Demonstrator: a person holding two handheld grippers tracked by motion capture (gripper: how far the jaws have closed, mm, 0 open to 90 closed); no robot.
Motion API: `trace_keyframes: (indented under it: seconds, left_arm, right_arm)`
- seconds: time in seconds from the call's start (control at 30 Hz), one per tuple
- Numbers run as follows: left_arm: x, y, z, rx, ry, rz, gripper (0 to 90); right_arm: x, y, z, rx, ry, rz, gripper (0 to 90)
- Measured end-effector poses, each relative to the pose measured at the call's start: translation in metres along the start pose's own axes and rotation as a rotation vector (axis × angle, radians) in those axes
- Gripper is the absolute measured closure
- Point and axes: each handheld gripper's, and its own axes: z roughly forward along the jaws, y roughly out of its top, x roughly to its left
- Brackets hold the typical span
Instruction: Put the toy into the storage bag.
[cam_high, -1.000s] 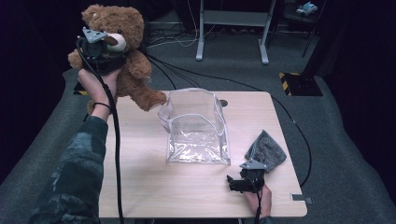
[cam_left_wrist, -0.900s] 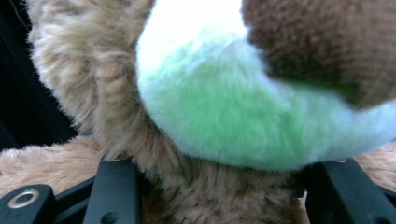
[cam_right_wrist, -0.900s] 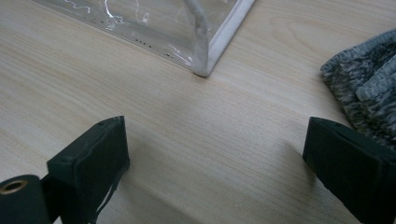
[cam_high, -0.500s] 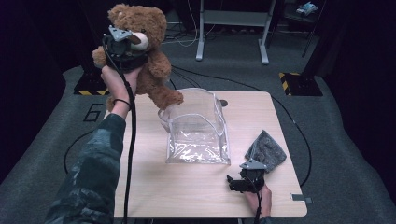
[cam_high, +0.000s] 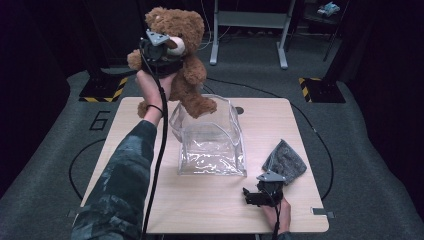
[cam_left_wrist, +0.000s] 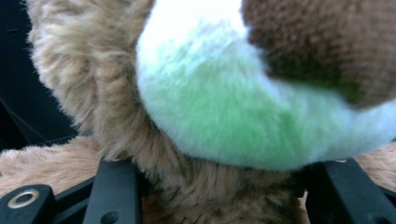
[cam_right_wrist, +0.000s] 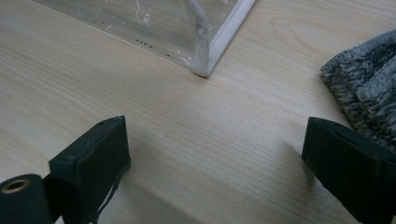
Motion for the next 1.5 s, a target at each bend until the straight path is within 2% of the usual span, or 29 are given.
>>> trace_keyframes:
  seconds: [0.43,0.6,0.83,0.93,0.97,1.07,1.23,1.43,1.5]
  left_arm:
    - [-0.036,-0.010,0.027,-0.005,-0.048,-0.038,47.1]
    - [-0.048,-0.018,0.035,0.003,-0.068,-0.036,47.0]
    - [-0.052,-0.030,0.042,0.018,-0.090,-0.058,46.8]
    - [-0.049,-0.034,0.043,0.017,-0.104,-0.101,46.8]
    - [-0.049,-0.036,0.044,0.018,-0.108,-0.105,46.8]
    - [-0.052,-0.042,0.044,0.026,-0.115,-0.123,46.7]
    - [-0.058,-0.055,0.044,0.052,-0.142,-0.129,45.9]
    - [-0.064,-0.069,0.043,0.105,-0.161,-0.115,45.0]
    - [-0.066,-0.073,0.043,0.111,-0.166,-0.131,44.7]
  right_arm:
    - [0.001,0.000,0.000,-0.005,0.008,0.010,7.2]
    - [0.001,0.000,0.000,-0.007,0.004,0.003,7.4]
    - [0.000,0.000,0.000,-0.004,-0.001,-0.008,7.7]
    - [0.000,0.000,0.000,-0.004,-0.002,-0.009,7.7]
    - [0.001,0.000,0.000,-0.009,-0.005,0.005,7.7]
    - [0.000,0.000,0.000,-0.005,-0.002,-0.008,7.7]
    - [0.000,0.000,0.000,-0.005,-0.003,-0.008,7.7]
    - [0.000,0.000,0.000,-0.005,-0.003,-0.008,7.7]
    - [0.000,0.000,0.000,-0.005,-0.003,-0.008,7.7]
